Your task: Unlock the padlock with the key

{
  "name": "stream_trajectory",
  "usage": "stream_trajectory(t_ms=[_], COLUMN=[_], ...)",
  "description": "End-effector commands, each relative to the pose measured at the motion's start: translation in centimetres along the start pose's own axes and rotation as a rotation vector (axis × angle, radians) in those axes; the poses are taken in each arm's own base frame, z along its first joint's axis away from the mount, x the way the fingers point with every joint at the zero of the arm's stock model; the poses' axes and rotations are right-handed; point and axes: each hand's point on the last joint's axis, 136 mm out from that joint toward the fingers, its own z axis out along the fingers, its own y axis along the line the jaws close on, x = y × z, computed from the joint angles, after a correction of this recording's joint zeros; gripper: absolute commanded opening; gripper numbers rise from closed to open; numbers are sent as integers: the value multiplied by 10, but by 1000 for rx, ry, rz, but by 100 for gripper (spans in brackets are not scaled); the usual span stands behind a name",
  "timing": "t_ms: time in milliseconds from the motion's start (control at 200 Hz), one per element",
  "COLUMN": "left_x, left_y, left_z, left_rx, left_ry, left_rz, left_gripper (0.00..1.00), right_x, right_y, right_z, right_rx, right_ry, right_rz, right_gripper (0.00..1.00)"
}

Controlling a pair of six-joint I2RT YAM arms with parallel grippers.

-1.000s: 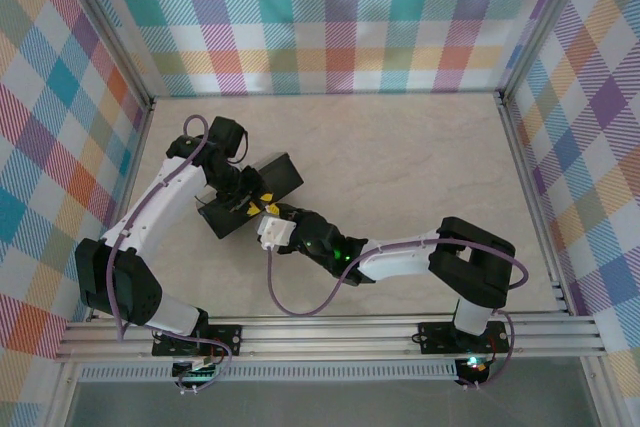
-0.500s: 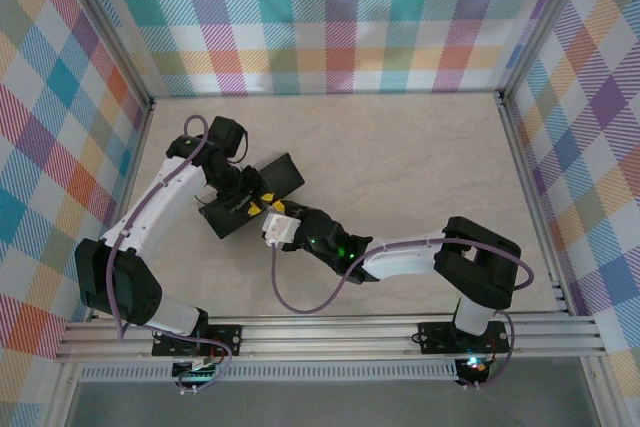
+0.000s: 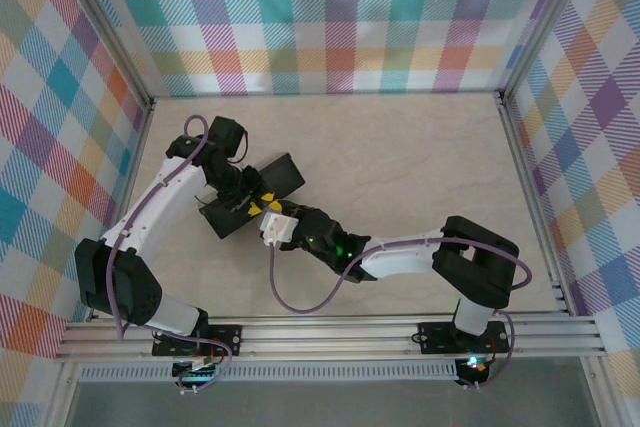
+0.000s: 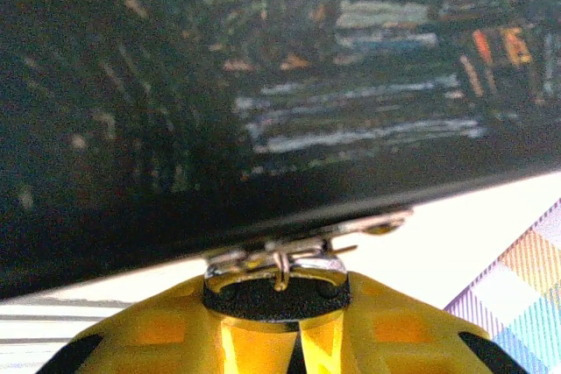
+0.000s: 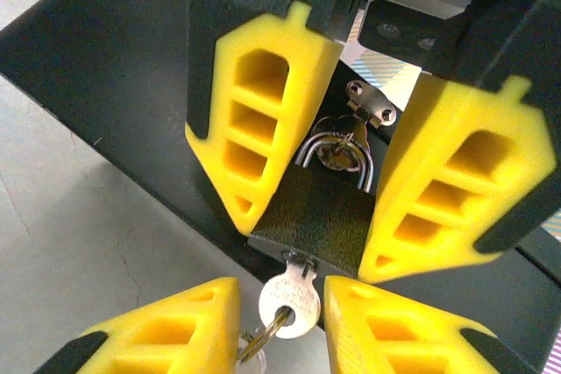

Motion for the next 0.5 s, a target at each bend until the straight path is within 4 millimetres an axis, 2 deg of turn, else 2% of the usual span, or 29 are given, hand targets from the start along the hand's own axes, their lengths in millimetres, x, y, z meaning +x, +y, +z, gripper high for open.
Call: stream_trajectory(t_ms=[0, 130, 355, 495], left_x=[0, -1, -3, -4], left_y=[-18, -18, -14, -12], left_z=[-9, -10, -16, -17], left_rx=[84, 89, 87, 90], left_ry=[3, -1, -13, -16], left_rz=[32, 32, 28, 19], left_gripper=[0, 0, 0, 0], right_x=[-9, -5, 7, 12], right_y=[-6, -5, -3, -3], right_z=[7, 7, 0, -1], right_rx=[8, 9, 18, 19], right_ry=[-20, -6, 18, 28], right_rz=[6, -1, -10, -3], right_gripper=[28, 27, 35, 34])
